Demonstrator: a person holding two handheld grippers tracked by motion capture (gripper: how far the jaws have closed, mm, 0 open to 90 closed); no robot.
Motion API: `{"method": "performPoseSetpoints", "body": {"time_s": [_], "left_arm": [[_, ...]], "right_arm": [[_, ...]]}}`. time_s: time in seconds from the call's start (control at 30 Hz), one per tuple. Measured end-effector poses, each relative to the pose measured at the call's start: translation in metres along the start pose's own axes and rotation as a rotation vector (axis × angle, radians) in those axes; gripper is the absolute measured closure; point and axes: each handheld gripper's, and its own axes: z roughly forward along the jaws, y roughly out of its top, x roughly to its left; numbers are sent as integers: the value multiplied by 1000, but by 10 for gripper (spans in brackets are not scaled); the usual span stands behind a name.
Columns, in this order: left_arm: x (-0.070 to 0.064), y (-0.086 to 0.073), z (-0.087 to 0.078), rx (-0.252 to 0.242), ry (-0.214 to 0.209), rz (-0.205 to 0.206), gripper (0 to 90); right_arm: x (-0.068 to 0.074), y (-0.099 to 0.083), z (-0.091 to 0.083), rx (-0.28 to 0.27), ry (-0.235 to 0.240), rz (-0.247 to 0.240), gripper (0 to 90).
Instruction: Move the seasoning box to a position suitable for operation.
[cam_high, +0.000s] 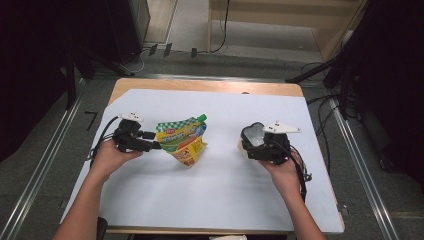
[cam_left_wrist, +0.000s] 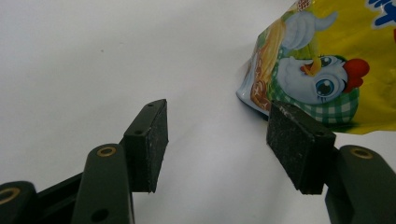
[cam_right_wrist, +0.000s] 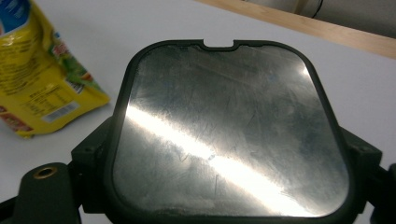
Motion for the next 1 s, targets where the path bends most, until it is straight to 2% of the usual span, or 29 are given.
{"method": "performPoseSetpoints", "body": {"time_s": [0.23,0.5,0.67,0.83,1.0], "left_arm": [[0,2,-1,3,3,10,397],[-1,1,-4,-4,1,22,399],[-1,0,-4,3,-2,26,402],[-3,1,-5,1,-8,33,404],[-5,2,-10,2,-22,51,413]], "right_arm": [[18,-13,-3,31,40,-20,164],[39,-20,10,64,100,-59,164],[54,-22,19,75,143,-101,164],[59,-25,24,85,149,-111,163],[63,-29,25,80,141,-149,162]]}}
